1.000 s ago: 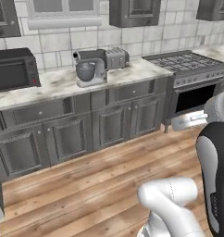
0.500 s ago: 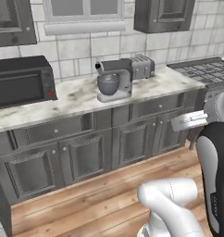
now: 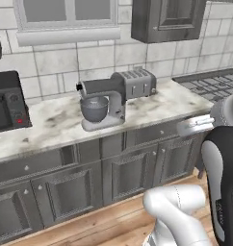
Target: Navigate to the stove.
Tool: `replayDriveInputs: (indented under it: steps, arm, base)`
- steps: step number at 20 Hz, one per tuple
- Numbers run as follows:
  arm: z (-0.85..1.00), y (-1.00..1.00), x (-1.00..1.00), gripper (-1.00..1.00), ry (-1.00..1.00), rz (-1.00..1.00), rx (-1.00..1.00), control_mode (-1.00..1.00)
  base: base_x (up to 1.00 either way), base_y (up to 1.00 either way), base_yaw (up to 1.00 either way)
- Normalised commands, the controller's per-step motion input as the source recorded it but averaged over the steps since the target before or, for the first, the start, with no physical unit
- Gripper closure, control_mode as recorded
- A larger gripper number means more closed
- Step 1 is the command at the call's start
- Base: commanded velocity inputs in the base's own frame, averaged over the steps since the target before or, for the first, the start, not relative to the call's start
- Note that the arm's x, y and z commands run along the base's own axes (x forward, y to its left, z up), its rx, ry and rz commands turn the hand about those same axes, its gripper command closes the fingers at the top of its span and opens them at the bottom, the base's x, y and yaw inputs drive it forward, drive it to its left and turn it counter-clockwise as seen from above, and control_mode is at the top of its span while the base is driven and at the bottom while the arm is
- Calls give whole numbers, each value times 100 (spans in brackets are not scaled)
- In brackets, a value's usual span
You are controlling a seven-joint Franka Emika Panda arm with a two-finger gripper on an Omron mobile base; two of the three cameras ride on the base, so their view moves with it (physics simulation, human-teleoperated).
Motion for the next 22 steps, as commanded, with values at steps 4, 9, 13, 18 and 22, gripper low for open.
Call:
replayDriveInputs:
  steps: [4,9,13,18,22]
  arm:
    - [0,0,0,-100,0,0,0,100]
    - [0,0,0,-100,0,0,0,100]
    - [0,0,0,-100,0,0,0,100]
    - [0,0,0,-100,0,0,0,100]
    - [0,0,0,-100,0,0,0,100]
  base:
    - [83,-100,11]
    - [95,-100,23]
    - [59,-100,19]
    - [-14,-100,7]
    - [-24,-100,1]
